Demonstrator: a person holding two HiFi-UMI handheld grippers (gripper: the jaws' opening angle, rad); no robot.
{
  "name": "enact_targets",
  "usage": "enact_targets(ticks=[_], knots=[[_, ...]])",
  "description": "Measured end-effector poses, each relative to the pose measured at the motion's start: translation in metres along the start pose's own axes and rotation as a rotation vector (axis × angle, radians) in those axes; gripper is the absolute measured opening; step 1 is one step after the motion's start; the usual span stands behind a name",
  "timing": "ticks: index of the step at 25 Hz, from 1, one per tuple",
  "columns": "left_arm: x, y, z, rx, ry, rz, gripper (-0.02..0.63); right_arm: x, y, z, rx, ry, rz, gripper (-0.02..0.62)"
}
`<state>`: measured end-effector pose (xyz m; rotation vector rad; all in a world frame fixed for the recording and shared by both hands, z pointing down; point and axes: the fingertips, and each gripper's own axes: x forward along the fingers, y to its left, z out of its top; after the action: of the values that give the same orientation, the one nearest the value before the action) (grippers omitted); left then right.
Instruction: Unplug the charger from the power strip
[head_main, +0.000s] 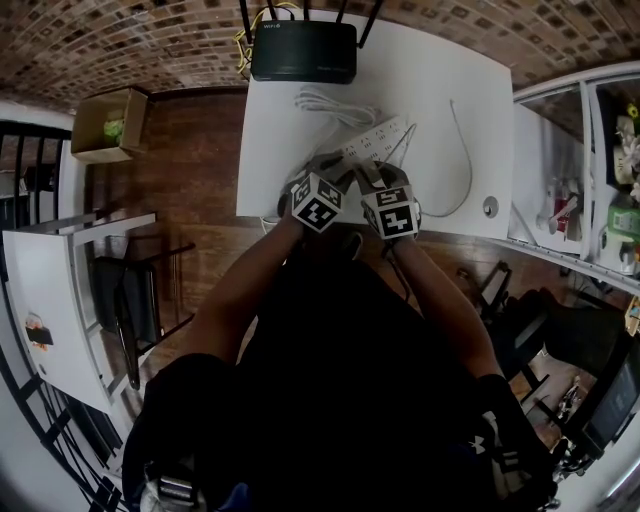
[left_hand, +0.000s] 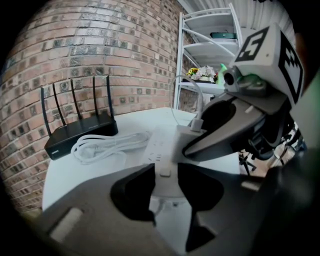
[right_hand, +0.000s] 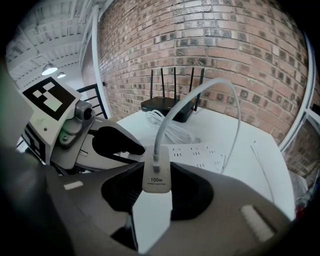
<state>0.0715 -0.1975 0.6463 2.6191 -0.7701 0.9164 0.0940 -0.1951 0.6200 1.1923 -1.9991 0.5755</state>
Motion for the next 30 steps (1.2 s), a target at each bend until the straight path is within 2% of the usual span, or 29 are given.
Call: enact_targets(ticks=[9,15,19,30], knots=[[0.0,-0.001,0.0,0.006,0.008,-0.004,0.146,-0.002,0.001,-0.001,0.001,-0.006,-0.008,0.14],[0.0,-0.003,0.0,0.017,0.008,-0.006,0.144,0.0,-0.003,-0.008,0.044,-0.024,-0.003,0.14],[0.0,-0.003,0.001,0.018,0.005,-0.006,0.144,-0.01,0.006,0.003,-0.101,-0.026,-0.047,0.14],[0.0,-0.003,0.002,-0.027,0.01,0.001,0.144,-0.022,-0.004,-0.004,0.121,-0.093,0.006,0.141]])
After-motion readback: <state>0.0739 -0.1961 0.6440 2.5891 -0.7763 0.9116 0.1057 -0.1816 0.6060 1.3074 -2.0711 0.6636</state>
